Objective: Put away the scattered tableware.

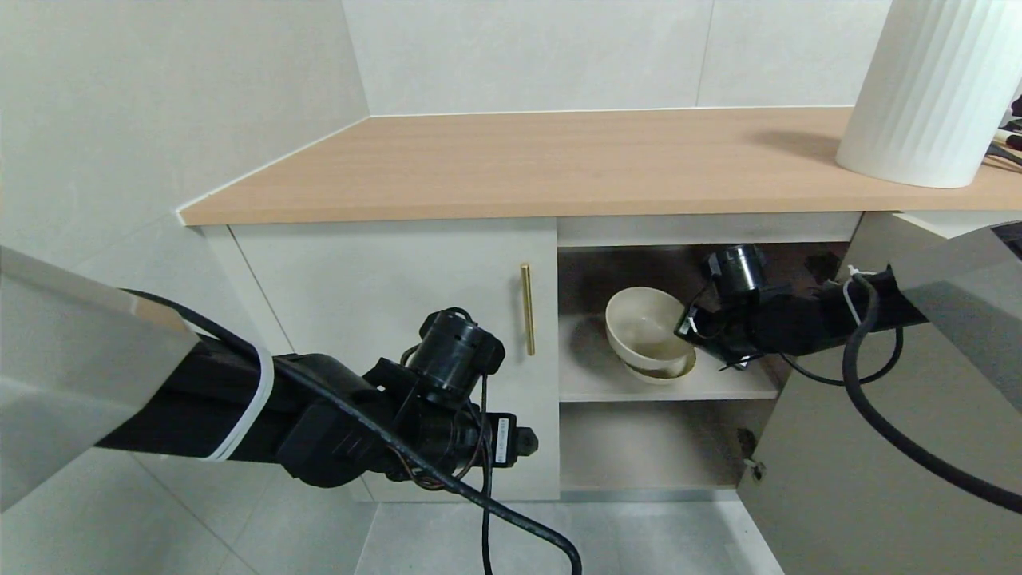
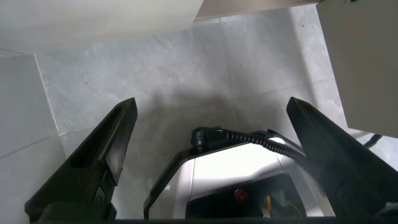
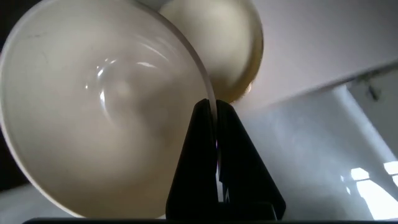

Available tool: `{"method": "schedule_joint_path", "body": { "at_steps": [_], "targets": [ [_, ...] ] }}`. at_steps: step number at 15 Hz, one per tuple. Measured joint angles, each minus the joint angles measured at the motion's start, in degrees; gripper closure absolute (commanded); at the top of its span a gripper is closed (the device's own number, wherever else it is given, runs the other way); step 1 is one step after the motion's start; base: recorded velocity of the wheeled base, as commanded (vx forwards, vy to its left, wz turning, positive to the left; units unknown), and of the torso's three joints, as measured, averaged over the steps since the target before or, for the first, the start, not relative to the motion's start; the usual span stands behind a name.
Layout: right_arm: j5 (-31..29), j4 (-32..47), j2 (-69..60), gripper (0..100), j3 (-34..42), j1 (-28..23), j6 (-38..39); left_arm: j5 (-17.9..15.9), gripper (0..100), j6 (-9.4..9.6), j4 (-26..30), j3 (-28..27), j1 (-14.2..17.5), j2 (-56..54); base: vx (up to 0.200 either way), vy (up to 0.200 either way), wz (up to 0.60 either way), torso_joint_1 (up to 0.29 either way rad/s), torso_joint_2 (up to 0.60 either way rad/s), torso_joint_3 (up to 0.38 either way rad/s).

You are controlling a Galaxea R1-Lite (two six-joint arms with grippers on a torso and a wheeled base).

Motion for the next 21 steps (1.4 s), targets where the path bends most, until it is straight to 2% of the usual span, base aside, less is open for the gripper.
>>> {"method": "schedule_joint_path", "body": {
  "at_steps": [9, 21],
  "targets": [
    [-5.8, -0.5, 7.2, 100, -6.5, -2.2, 0.6, 0.0, 0, 0.0, 0.0, -0.1, 0.1, 0.0, 0.0, 0.0, 0.0, 0.0, 0.0, 0.0],
    [-6.2, -0.5, 10.2, 100, -8.3, -2.2, 0.5, 0.0, 0, 0.0, 0.0, -0.1, 0.1, 0.0, 0.0, 0.0, 0.0, 0.0, 0.0, 0.0]
  ]
}}
